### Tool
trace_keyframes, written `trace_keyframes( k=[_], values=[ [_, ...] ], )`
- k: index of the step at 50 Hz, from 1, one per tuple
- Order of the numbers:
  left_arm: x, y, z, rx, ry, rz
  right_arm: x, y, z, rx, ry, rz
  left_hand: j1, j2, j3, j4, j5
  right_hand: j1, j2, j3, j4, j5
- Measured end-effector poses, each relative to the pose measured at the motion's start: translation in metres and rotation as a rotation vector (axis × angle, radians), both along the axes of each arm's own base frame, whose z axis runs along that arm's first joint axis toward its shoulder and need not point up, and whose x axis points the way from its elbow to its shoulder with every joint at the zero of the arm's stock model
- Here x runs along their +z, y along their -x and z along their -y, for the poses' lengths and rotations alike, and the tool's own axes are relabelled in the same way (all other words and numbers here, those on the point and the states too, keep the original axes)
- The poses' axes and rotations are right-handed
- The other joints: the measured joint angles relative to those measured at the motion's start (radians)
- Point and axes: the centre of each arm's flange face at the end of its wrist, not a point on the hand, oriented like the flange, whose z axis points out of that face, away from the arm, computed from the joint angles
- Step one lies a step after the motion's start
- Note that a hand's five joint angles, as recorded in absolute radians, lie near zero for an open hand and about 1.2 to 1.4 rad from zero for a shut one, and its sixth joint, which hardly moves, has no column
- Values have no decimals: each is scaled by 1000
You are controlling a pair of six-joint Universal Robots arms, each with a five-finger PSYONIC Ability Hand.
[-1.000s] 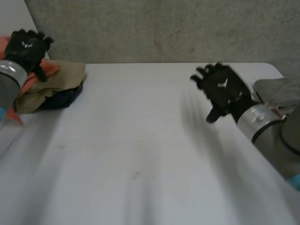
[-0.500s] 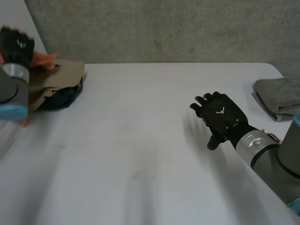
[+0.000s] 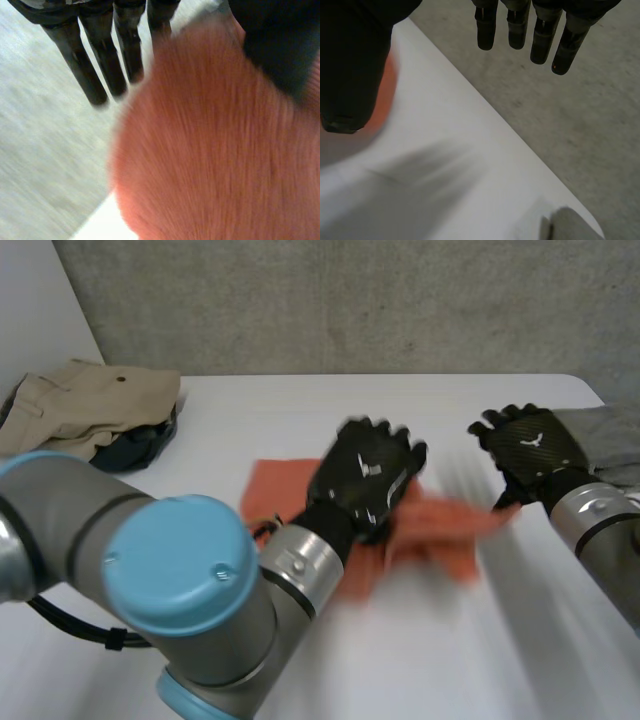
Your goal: Fold the laundry.
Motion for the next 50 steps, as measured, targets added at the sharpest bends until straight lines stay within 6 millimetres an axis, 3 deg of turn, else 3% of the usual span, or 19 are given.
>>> trace_keyframes(
  k=[1,3,7,16,24,27,32,41,50],
  values=[
    [-7,0,-3,-2,-50,27,1,5,4,-19,3,2,-494,-462,-458,-468,-472,0,0,0,0,0],
    [-15,-2,-4,7,-113,68,2,11,9,-40,5,3,-575,-584,-584,-590,-595,0,0,0,0,0],
    [-16,-9,3,43,-171,106,5,18,16,-62,13,4,-579,-614,-612,-616,-613,0,0,0,0,0],
    [23,-42,46,182,-138,39,5,17,13,-41,-8,-5,-579,-617,-612,-616,-613,0,0,0,0,0],
    [25,-62,62,250,-142,38,8,4,-18,77,-166,-41,-579,-617,-612,-616,-613,0,0,0,0,0],
    [14,-65,57,252,-172,66,9,0,-33,130,-247,-57,-579,-617,-612,-616,-613,0,0,0,0,0],
    [-9,-62,26,199,-237,125,8,0,-47,168,-345,-79,-574,-600,-610,-608,-608,0,0,0,0,0],
    [-31,-51,-25,145,-388,143,-1,6,-40,134,-357,-87,-466,-502,-508,-499,-503,0,0,0,0,0],
    [-50,-56,-36,260,-490,204,-6,12,-34,110,-346,-83,-441,-474,-478,-474,-474,0,0,0,0,0]
  ],
)
